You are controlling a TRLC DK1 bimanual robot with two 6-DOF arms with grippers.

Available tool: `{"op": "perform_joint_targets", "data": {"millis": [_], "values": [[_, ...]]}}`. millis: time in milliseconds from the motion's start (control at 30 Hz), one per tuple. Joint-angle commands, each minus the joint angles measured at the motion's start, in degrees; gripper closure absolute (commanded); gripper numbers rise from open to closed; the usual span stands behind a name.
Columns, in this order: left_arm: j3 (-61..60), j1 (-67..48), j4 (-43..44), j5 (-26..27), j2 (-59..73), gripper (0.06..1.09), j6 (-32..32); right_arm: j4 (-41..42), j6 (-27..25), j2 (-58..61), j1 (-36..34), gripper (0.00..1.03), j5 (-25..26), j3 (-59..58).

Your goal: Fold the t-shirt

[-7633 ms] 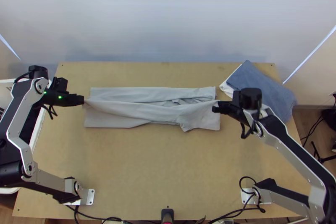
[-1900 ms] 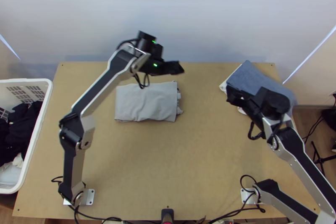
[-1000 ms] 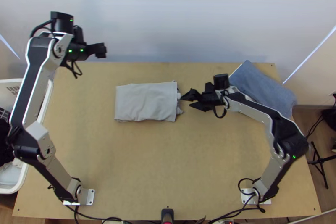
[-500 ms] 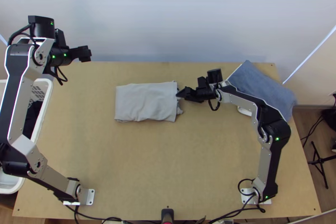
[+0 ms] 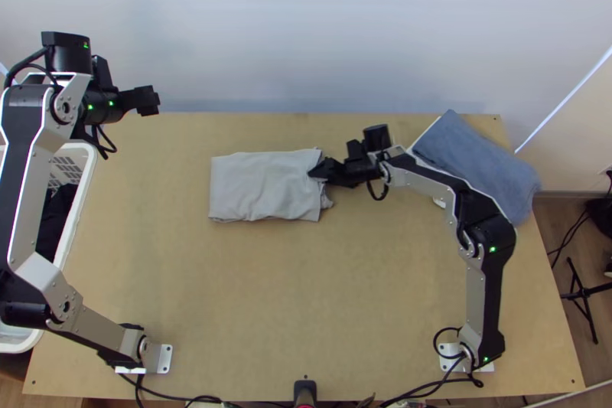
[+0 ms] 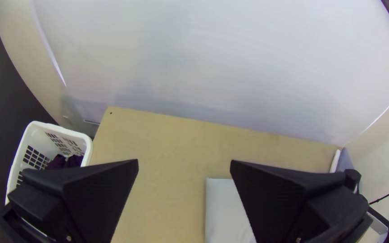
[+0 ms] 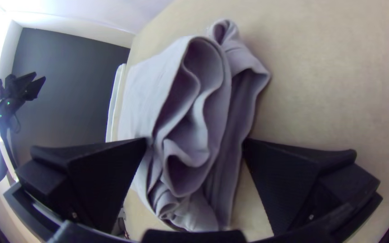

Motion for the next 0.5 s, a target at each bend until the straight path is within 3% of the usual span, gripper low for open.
{"op": "perform_joint_targets", "data": {"millis": [0, 200, 300, 333, 367, 400, 433, 467], "values": [[-0.3, 0.3, 0.1, 0.0, 0.0, 0.1, 0.0, 0.1, 3.2, 2.1, 4.5, 0.05, 0.0, 4.6], [-0.3, 1.1, 0.1, 0.0, 0.0, 0.1, 0.3, 0.1, 7.6, 6.0, 7.2, 0.05, 2.0, 10.7], [-0.4, 1.9, 0.1, 0.0, 0.0, 0.1, 0.7, 0.1, 8.6, 6.3, 7.2, 0.16, 2.9, 10.9], [-0.6, 2.3, 0.1, 0.0, -0.1, 0.1, 0.8, 0.1, 8.9, 6.1, 7.0, 0.23, 3.4, 10.4], [-0.9, 2.4, 0.1, 0.0, -0.2, 0.1, 0.9, 0.1, 10.0, 5.9, 6.5, 0.39, 3.6, 10.0], [-1.1, 2.6, 0.1, 0.0, -0.4, 0.1, 1.0, 0.1, 11.3, 5.3, 5.8, 0.61, 4.6, 9.7], [-1.4, 3.0, 0.1, 0.0, -0.5, 0.1, 1.1, 0.2, 11.9, 4.5, 5.1, 0.92, 7.3, 9.4], [-1.8, 3.3, 0.1, 0.0, -0.5, 0.1, 1.1, 0.3, 11.9, 3.5, 4.4, 0.99, 9.3, 9.0]]}}
